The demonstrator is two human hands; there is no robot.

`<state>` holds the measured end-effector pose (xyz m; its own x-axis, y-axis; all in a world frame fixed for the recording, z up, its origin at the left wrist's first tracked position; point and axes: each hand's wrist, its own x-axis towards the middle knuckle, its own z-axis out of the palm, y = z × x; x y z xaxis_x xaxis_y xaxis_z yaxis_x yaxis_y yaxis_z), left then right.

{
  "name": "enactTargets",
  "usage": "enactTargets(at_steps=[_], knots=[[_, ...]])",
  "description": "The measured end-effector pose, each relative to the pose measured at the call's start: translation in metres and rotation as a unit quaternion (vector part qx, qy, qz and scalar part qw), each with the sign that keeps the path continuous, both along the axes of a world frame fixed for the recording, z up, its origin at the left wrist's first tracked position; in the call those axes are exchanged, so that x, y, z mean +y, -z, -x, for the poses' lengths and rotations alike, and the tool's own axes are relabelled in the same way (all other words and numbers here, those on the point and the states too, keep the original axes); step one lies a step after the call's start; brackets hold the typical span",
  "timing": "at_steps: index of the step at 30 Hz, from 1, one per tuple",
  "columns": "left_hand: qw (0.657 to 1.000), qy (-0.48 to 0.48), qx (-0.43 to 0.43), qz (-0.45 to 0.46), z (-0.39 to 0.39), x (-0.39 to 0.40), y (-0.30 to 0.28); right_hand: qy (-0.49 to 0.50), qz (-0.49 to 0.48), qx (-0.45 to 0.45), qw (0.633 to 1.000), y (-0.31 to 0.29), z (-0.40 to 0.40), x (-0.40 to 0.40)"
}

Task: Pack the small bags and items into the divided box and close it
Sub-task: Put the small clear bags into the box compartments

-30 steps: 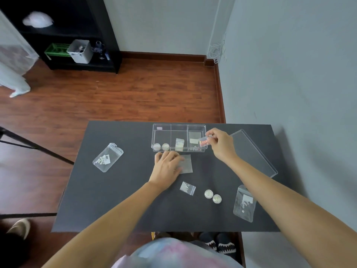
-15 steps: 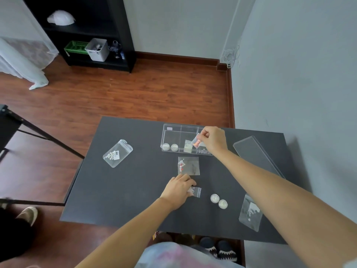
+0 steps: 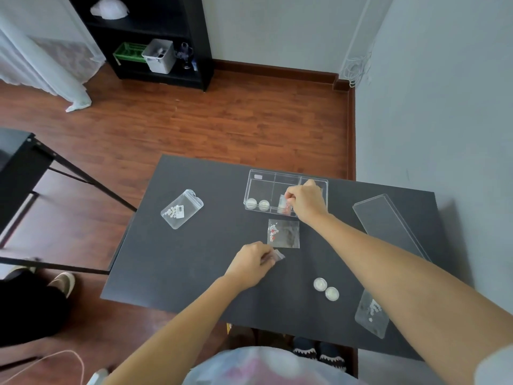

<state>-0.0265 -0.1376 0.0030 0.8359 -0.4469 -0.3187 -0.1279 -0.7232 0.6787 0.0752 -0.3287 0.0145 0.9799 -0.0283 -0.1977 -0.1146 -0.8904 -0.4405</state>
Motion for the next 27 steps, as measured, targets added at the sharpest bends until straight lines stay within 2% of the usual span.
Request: enactTargets(at_steps=[3, 7, 11, 16, 18, 20, 23, 27], knots=[[0.998, -0.063, 0.002, 0.021, -0.015, 0.006, -0.011, -0.012, 0.032, -0.006, 0.999, 0.003, 0.000, -0.001], [0.987, -0.146, 0.022, 0.063, -0.039, 0.009, -0.023, -0.021, -0.001, -0.037, 0.999, -0.001, 0.006, -0.003], [0.985, -0.149, 0.006, 0.082, -0.063, 0.004, -0.039, -0.035, -0.019, -0.095, 0.995, -0.008, 0.016, -0.008], [0.987, -0.140, -0.021, 0.078, -0.091, -0.009, -0.050, 0.041, -0.127, -0.160, 0.978, -0.015, 0.049, -0.009], [0.988, -0.131, -0.033, 0.072, -0.103, -0.017, -0.053, 0.067, -0.140, -0.187, 0.970, -0.010, 0.071, -0.004], [0.990, -0.117, -0.041, 0.063, -0.114, -0.026, -0.056, 0.101, -0.141, -0.166, 0.971, -0.001, 0.095, 0.003], [0.994, -0.085, -0.049, 0.056, -0.128, -0.040, -0.060, 0.163, -0.133, -0.084, 0.974, 0.013, 0.116, 0.011], [0.997, -0.047, -0.052, 0.022, -0.141, -0.054, -0.056, 0.201, -0.051, 0.038, 0.978, 0.015, 0.114, 0.021]])
